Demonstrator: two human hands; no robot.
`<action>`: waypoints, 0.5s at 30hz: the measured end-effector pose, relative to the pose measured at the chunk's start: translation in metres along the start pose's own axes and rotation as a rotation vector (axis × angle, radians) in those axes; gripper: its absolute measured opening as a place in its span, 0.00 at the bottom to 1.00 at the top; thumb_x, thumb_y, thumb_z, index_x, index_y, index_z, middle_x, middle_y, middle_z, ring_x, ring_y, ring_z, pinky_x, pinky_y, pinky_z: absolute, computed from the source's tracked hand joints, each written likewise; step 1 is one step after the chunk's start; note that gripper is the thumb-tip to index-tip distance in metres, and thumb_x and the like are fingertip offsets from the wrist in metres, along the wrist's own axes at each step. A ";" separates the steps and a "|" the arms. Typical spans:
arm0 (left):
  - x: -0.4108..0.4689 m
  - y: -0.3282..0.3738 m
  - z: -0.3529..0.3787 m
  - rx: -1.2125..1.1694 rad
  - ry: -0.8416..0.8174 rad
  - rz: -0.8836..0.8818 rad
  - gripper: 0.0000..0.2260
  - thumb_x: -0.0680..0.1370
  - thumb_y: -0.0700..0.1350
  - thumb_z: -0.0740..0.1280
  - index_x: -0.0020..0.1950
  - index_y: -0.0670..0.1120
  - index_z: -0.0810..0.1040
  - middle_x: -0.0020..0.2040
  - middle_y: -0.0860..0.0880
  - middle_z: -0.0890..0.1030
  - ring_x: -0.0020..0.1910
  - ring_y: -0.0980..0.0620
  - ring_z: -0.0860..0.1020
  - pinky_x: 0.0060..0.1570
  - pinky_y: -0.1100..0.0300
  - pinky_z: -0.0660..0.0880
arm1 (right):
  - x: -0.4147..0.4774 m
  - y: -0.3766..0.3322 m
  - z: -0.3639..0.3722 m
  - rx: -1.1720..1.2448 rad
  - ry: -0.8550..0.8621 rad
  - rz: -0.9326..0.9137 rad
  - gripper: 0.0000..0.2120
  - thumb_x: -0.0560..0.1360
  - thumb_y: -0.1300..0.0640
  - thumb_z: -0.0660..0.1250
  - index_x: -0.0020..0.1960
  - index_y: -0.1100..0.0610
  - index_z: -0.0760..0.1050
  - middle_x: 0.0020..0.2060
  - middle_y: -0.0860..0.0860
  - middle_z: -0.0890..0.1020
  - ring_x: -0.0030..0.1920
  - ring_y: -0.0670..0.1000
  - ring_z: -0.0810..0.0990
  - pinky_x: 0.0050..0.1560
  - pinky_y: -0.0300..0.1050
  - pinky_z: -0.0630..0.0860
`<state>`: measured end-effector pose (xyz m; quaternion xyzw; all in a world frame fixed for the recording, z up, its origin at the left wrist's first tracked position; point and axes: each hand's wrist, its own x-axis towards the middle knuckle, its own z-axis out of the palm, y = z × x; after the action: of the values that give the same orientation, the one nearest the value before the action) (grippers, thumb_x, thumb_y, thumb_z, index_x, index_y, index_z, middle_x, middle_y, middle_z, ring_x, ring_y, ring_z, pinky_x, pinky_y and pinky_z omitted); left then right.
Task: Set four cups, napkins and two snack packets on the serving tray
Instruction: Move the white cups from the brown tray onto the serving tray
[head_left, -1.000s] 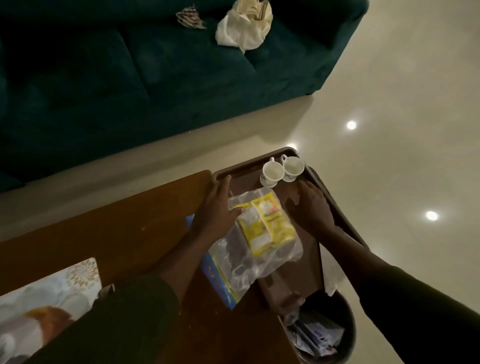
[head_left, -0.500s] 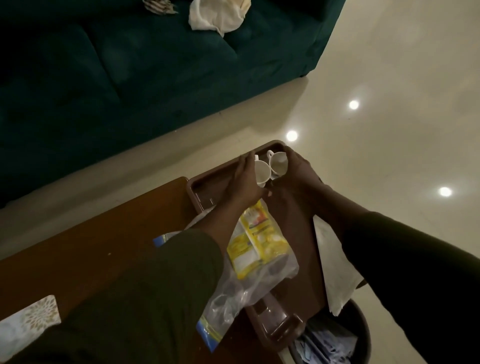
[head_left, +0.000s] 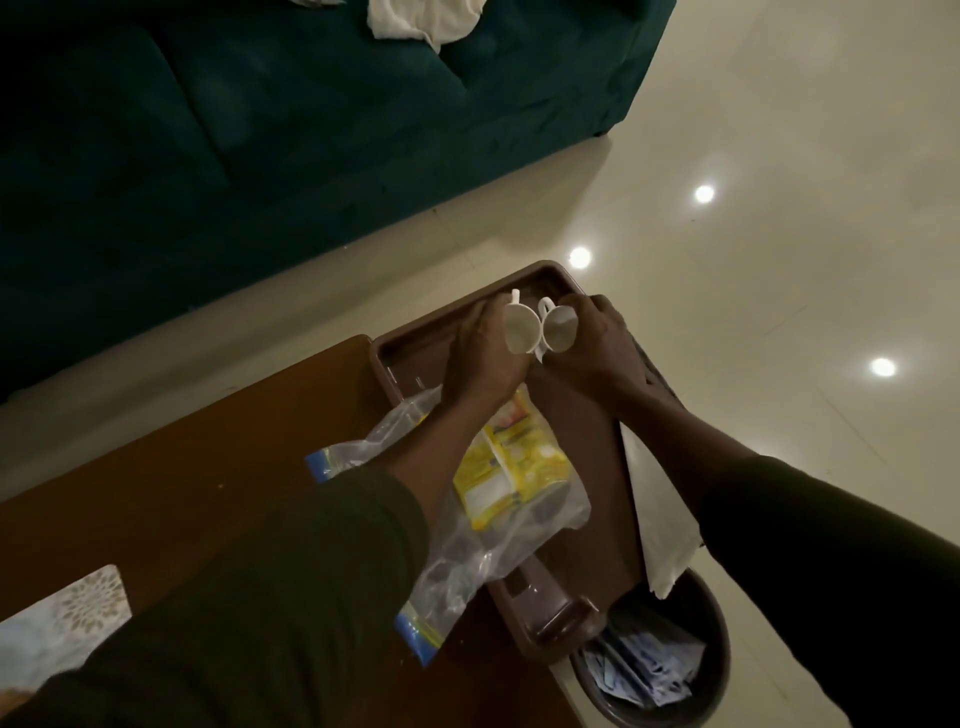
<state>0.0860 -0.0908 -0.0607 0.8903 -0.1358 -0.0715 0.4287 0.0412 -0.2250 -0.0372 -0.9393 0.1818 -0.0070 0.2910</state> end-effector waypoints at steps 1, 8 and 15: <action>-0.003 0.000 -0.008 -0.007 0.007 0.012 0.29 0.69 0.43 0.75 0.68 0.47 0.72 0.63 0.47 0.78 0.62 0.46 0.75 0.59 0.56 0.71 | -0.001 -0.008 -0.001 -0.003 0.015 -0.012 0.27 0.64 0.49 0.73 0.60 0.57 0.71 0.59 0.56 0.75 0.57 0.58 0.74 0.51 0.52 0.74; -0.034 -0.014 -0.092 -0.005 0.114 -0.007 0.33 0.66 0.46 0.79 0.69 0.47 0.73 0.63 0.47 0.78 0.61 0.49 0.76 0.53 0.63 0.68 | -0.017 -0.088 0.010 -0.024 0.070 -0.155 0.27 0.62 0.55 0.73 0.60 0.57 0.73 0.57 0.55 0.76 0.57 0.58 0.72 0.53 0.47 0.70; -0.103 -0.063 -0.182 -0.007 0.187 -0.090 0.32 0.67 0.47 0.78 0.69 0.47 0.72 0.64 0.47 0.78 0.61 0.48 0.76 0.56 0.60 0.72 | -0.071 -0.175 0.060 0.039 -0.047 -0.228 0.33 0.59 0.54 0.76 0.62 0.57 0.72 0.59 0.56 0.74 0.58 0.58 0.71 0.52 0.45 0.67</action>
<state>0.0436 0.1128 0.0044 0.8968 -0.0548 -0.0075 0.4389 0.0409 -0.0345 0.0158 -0.9479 0.0667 -0.0216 0.3106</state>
